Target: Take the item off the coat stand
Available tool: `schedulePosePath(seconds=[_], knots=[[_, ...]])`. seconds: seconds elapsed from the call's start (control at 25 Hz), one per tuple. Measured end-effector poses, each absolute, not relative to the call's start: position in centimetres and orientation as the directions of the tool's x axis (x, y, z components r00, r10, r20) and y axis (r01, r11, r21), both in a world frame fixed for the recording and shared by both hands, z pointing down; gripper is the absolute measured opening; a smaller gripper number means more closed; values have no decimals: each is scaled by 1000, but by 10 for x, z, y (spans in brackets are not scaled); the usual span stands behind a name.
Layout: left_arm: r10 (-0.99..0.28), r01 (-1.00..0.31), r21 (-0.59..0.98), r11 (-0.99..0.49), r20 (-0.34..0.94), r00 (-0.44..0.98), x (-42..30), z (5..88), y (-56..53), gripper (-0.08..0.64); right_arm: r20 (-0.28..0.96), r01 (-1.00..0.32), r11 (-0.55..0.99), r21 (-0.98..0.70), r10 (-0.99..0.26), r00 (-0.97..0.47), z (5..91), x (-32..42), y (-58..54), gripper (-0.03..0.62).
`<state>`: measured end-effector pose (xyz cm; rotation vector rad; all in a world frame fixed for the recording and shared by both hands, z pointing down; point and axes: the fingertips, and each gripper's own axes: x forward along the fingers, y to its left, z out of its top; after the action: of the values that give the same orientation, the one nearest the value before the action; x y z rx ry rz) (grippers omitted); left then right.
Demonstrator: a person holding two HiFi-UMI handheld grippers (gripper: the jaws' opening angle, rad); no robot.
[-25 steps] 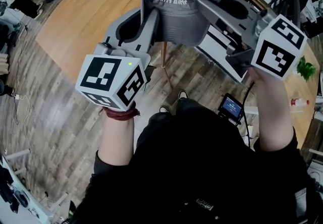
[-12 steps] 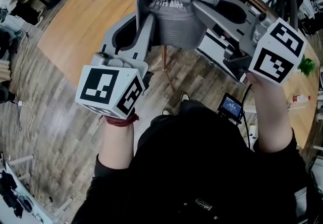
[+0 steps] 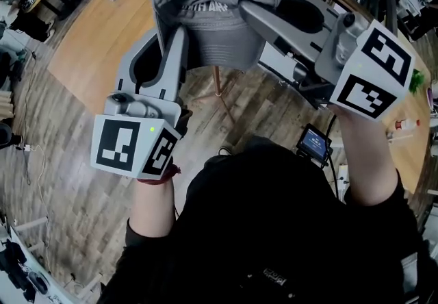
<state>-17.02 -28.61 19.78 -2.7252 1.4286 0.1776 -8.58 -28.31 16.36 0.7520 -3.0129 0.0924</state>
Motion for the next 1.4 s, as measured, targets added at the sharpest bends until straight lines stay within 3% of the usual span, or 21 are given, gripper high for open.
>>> schedulePosePath(seconds=[0.68,1.4], knots=[[-828,-837,-26,-547,-131,545,-130,163,-239,43,31,-413,909,-60,-412,-911,133,-45,-237,48],[-742,-743,20,-669,39,669,-17,271,-204,43,123,-453,858,-240,-436,-891,251,65,-194,48]])
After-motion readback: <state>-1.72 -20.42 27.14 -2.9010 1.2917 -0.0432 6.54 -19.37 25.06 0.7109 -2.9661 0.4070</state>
